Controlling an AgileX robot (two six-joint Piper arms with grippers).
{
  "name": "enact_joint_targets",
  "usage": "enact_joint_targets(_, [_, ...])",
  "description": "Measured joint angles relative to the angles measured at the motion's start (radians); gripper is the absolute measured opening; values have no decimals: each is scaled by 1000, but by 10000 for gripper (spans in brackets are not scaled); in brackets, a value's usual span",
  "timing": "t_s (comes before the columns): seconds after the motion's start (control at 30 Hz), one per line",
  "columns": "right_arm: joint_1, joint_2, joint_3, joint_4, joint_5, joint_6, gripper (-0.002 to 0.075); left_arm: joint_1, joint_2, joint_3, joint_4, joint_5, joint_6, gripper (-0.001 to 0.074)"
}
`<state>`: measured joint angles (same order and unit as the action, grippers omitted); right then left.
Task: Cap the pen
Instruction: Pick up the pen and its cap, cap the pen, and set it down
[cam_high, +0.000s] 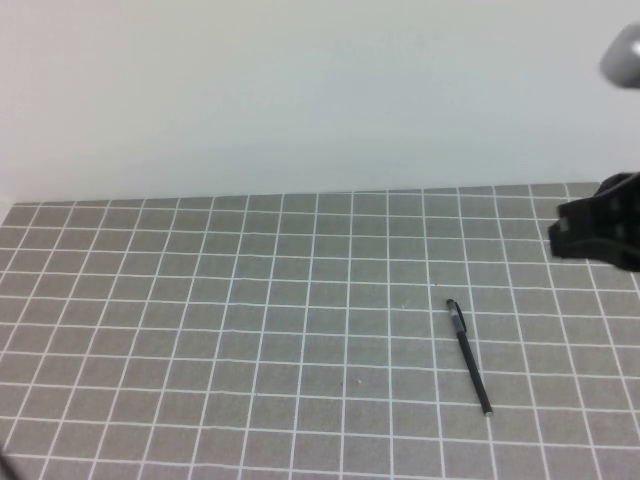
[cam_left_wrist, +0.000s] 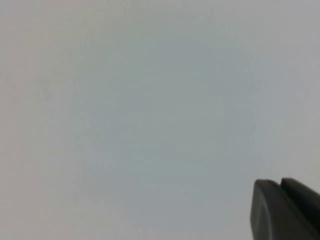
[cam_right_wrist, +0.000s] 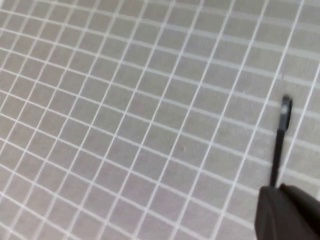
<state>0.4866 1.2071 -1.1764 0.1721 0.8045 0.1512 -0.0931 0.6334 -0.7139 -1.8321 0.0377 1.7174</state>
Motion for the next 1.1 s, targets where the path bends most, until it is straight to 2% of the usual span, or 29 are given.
enact_joint_targets(0.1, [0, -46, 0, -52, 5, -65, -3, -2, -60, 0, 0, -9, 0, 0])
enact_joint_targets(0.23, [0, -109, 2, -139, -84, -84, -3, -2, -93, 0, 0, -3, 0, 0])
enact_joint_targets(0.33, [-2, -187, 54, -219, -225, -79, -3, 0, -90, 0, 0, -3, 0, 0])
enact_joint_targets(0.47, [-19, -314, 230, -287, -504, -108, -3, 0, -72, 0, 0, -32, 0, 1])
enact_joint_targets(0.77, [-293, -710, 743, -273, -750, -68, -3, -2, -71, 0, 2, -216, 0, 0])
enact_joint_targets(0.9, [-362, -897, 889, -273, -784, -68, -3, -2, -71, 0, 7, -276, -7, 1])
enact_joint_targets(0.97, [-381, -966, 959, -273, -828, -68, -3, 0, -71, 8, 104, -287, -83, 0])
enact_joint_targets(1.1, [-383, -1012, 1059, -273, -897, -72, -3, 0, -75, 67, 580, -270, -557, 0])
